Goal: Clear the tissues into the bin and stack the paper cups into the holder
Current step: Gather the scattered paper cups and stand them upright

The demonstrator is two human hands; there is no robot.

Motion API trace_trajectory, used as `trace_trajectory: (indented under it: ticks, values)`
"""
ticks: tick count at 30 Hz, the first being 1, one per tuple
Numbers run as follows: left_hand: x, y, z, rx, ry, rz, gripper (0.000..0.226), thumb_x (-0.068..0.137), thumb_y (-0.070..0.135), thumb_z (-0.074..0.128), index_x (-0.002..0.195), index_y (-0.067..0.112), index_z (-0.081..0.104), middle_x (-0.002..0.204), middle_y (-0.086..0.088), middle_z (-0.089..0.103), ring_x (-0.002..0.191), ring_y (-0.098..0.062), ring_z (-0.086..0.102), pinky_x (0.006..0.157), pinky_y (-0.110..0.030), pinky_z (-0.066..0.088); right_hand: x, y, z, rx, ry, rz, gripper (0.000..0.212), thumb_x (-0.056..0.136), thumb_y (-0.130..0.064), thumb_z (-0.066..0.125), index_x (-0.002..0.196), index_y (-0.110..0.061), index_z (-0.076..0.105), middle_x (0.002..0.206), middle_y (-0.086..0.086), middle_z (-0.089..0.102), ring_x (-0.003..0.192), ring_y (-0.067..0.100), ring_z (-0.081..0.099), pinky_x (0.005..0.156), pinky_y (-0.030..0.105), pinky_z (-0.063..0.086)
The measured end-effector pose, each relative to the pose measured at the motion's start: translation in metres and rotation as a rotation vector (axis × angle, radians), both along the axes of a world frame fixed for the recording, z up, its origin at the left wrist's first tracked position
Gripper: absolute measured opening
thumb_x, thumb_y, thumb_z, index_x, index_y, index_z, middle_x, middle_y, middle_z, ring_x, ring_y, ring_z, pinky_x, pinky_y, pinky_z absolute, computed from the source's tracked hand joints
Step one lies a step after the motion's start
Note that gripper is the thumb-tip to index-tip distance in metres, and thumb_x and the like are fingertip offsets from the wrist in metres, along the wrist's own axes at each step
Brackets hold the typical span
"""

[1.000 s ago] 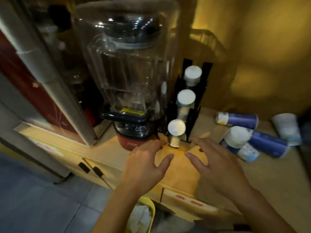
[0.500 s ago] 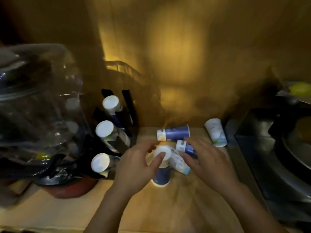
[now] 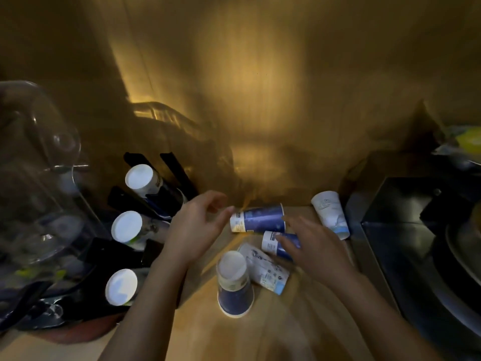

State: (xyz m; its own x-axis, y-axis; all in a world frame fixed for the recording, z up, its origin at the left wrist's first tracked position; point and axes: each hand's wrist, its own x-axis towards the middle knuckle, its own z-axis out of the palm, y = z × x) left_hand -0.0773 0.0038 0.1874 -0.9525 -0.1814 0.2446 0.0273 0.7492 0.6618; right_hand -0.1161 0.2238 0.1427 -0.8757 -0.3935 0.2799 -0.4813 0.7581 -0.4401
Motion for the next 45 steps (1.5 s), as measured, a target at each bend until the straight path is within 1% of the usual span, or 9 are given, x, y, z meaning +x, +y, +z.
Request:
trace_trajectory:
  ticks: [7, 14, 17, 23, 28, 32, 38, 41, 45]
  values:
    - [-0.051, -0.008, -0.026, -0.062, -0.084, -0.082, 0.028, 0.083, 0.042, 0.061, 0.107, 0.029, 0.059, 0.096, 0.01, 0.064, 0.093, -0.013, 0.061, 0.081, -0.037, 0.052, -0.016, -0.008, -0.037, 0.118, -0.172, -0.039, 0.044, 0.084, -0.043, 0.055, 0.122, -0.024, 0.045, 0.119, 0.002, 0.058, 0.107, 0.022, 0.054, 0.082, 0.035, 0.043]
    - [-0.083, 0.002, -0.081, -0.223, -0.375, -0.398, 0.043, 0.077, 0.036, 0.069, 0.118, 0.024, 0.058, 0.122, -0.003, 0.061, 0.111, -0.02, 0.055, 0.09, -0.029, 0.044, -0.018, -0.015, -0.089, 0.291, -0.455, -0.042, 0.059, 0.079, -0.044, 0.06, 0.128, -0.023, 0.036, 0.132, 0.004, 0.049, 0.119, 0.023, 0.046, 0.095, 0.037, 0.039]
    - [-0.088, 0.006, -0.1, -0.261, -0.389, -0.534, 0.042, 0.07, 0.041, 0.065, 0.111, 0.034, 0.058, 0.12, 0.002, 0.061, 0.105, -0.013, 0.054, 0.08, -0.021, 0.036, -0.016, -0.015, -0.108, 0.34, -0.539, -0.056, 0.072, 0.076, -0.045, 0.062, 0.136, -0.025, 0.026, 0.138, 0.006, 0.042, 0.124, 0.024, 0.04, 0.101, 0.038, 0.033]
    - [-0.1, 0.013, -0.126, -0.595, -0.405, -0.792, 0.05, 0.069, 0.048, 0.067, 0.114, 0.035, 0.051, 0.125, 0.006, 0.056, 0.116, -0.014, 0.048, 0.1, -0.032, 0.034, -0.013, -0.017, -0.131, 0.332, -0.576, -0.095, 0.082, 0.071, -0.04, 0.068, 0.138, -0.021, 0.023, 0.142, 0.006, 0.039, 0.128, 0.023, 0.036, 0.106, 0.039, 0.026]
    - [-0.102, 0.016, -0.137, -0.537, -0.43, -0.839, 0.055, 0.07, 0.049, 0.066, 0.12, 0.033, 0.05, 0.127, 0.003, 0.056, 0.118, -0.014, 0.048, 0.106, -0.031, 0.033, -0.017, -0.022, -0.131, 0.296, -0.576, -0.121, 0.076, 0.071, -0.038, 0.069, 0.132, -0.02, 0.03, 0.137, 0.007, 0.043, 0.122, 0.025, 0.04, 0.103, 0.039, 0.031]
    - [-0.108, 0.024, -0.142, -0.676, -0.5, -0.861, 0.067, 0.073, 0.038, 0.071, 0.132, 0.023, 0.043, 0.134, -0.004, 0.051, 0.123, -0.026, 0.043, 0.106, -0.04, 0.031, -0.028, -0.029, -0.11, 0.144, -0.501, -0.076, 0.074, 0.071, -0.036, 0.069, 0.133, -0.015, 0.033, 0.133, 0.01, 0.042, 0.12, 0.028, 0.041, 0.1, 0.037, 0.033]
    - [-0.101, 0.011, -0.132, -0.169, -0.436, -0.629, 0.063, 0.057, 0.06, 0.07, 0.112, 0.041, 0.046, 0.109, 0.018, 0.058, 0.096, 0.001, 0.056, 0.082, -0.023, 0.049, -0.05, -0.037, -0.076, -0.006, -0.476, 0.045, 0.068, 0.073, -0.035, 0.07, 0.129, -0.018, 0.035, 0.13, 0.003, 0.04, 0.119, 0.02, 0.04, 0.098, 0.035, 0.037]
    - [-0.095, 0.007, -0.138, 0.107, -0.471, -0.52, 0.06, 0.055, 0.046, 0.078, 0.104, 0.045, 0.044, 0.101, 0.023, 0.057, 0.095, 0.005, 0.057, 0.075, -0.008, 0.046, -0.06, -0.045, -0.069, 0.037, -0.444, 0.095, 0.067, 0.075, -0.037, 0.067, 0.13, -0.024, 0.033, 0.132, -0.002, 0.04, 0.12, 0.017, 0.039, 0.094, 0.031, 0.035]
    - [-0.091, -0.001, -0.16, 0.193, -0.487, -0.34, 0.063, 0.064, 0.016, 0.078, 0.117, 0.02, 0.044, 0.094, 0.018, 0.052, 0.085, -0.001, 0.053, 0.067, -0.004, 0.041, -0.07, -0.057, -0.065, 0.039, -0.443, 0.145, 0.059, 0.071, -0.038, 0.067, 0.123, -0.028, 0.039, 0.127, -0.004, 0.044, 0.114, 0.018, 0.044, 0.088, 0.036, 0.042]
